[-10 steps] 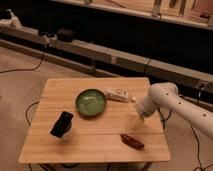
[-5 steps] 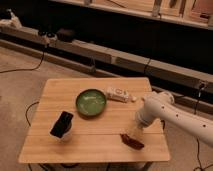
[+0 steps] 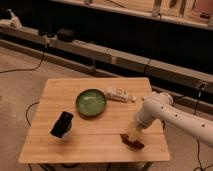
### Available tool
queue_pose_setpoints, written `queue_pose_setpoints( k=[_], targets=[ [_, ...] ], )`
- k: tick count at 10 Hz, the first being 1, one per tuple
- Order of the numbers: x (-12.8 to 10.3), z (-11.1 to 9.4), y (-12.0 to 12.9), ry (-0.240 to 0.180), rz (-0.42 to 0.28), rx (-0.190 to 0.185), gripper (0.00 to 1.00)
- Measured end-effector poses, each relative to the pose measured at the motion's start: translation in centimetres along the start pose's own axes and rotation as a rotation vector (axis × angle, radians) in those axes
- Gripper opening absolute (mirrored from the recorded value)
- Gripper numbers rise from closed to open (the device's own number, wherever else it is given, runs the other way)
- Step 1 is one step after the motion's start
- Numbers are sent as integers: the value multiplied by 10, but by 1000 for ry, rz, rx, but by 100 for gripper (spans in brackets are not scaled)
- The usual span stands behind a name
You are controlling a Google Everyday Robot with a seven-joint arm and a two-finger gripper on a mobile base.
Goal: Place the pepper in the ceramic bowl
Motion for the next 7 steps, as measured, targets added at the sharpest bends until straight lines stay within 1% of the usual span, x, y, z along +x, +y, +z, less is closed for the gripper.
queue_pose_setpoints(
  k=[2, 3, 4, 5, 7],
  targets=[
    [2, -2, 13, 11, -7, -8, 80],
    [7, -2, 17, 17, 0, -7, 80],
    [12, -1, 20, 12, 7, -3, 80],
    [16, 2, 23, -3, 17, 2, 80],
    [22, 10, 29, -47, 6, 15, 80]
  ],
)
